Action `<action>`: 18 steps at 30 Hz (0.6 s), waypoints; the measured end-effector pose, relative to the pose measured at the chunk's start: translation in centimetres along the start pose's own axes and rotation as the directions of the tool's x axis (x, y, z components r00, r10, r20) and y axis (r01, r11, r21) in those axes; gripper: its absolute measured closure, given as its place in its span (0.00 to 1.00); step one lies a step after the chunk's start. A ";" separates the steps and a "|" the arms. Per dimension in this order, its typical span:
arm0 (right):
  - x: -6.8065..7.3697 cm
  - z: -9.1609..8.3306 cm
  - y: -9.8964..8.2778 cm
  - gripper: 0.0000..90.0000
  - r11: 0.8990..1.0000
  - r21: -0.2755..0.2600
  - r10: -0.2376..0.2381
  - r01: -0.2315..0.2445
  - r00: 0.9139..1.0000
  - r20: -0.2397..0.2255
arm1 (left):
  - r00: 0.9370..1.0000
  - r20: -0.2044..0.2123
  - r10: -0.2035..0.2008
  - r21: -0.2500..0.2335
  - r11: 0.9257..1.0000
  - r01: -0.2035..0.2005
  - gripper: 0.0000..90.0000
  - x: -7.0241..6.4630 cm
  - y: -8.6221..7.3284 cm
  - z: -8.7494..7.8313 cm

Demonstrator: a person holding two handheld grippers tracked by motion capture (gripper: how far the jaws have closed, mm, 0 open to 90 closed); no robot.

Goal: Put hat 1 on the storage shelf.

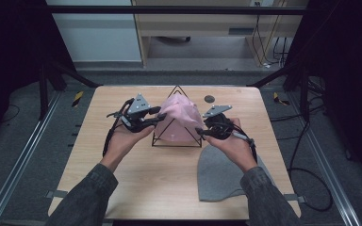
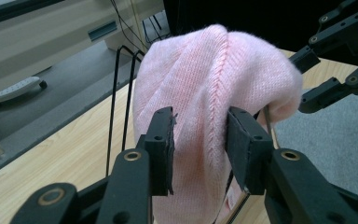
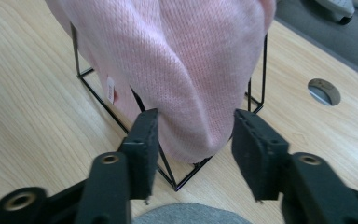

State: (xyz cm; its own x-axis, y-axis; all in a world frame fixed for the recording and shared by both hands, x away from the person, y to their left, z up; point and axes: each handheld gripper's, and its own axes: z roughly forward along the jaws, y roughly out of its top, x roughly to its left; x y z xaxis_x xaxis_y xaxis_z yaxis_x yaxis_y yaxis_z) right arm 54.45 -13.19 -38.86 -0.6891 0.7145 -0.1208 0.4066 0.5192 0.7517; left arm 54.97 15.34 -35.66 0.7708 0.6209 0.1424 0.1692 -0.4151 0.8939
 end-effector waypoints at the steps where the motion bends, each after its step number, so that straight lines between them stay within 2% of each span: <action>1: 0.1 -0.3 0.0 0.53 1.000 -0.004 0.003 -0.003 1.000 0.003 | 1.000 0.000 -0.006 -0.010 1.000 0.006 0.68 -0.1 0.0 -0.1; 4: 0.2 -0.8 0.0 0.47 1.000 -0.014 0.001 -0.001 1.000 0.008 | 1.000 -0.010 -0.016 -0.023 1.000 0.015 0.62 -0.1 0.2 -0.6; 7: 0.2 -1.4 -0.3 0.39 1.000 -0.020 0.006 -0.005 1.000 0.016 | 0.999 -0.034 -0.019 -0.025 1.000 0.018 0.48 -0.1 0.2 -1.2; 10: 0.1 -2.0 -0.8 0.31 1.000 -0.023 0.013 -0.013 0.999 0.030 | 0.998 -0.040 -0.041 -0.015 0.999 0.040 0.35 0.0 -0.2 -1.8; 14: -0.3 -2.6 -1.7 0.24 0.999 -0.024 0.026 -0.025 0.999 0.046 | 0.994 -0.061 -0.090 0.018 0.996 0.091 0.20 0.2 -1.6 -2.6; 18: -1.2 -3.3 -2.8 0.19 0.998 -0.011 0.058 -0.058 0.996 0.065 | 0.991 -0.081 -0.106 0.037 0.993 0.109 0.12 0.4 -3.4 -3.3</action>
State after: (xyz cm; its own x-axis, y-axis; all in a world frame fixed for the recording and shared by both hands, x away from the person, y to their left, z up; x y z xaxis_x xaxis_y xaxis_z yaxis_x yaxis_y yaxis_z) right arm 52.14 -17.03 -38.74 -0.6235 0.7727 -0.1190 0.4389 0.4719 0.7647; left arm 52.69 19.23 -37.24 0.6962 0.7132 0.0808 0.2750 -0.3690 0.8878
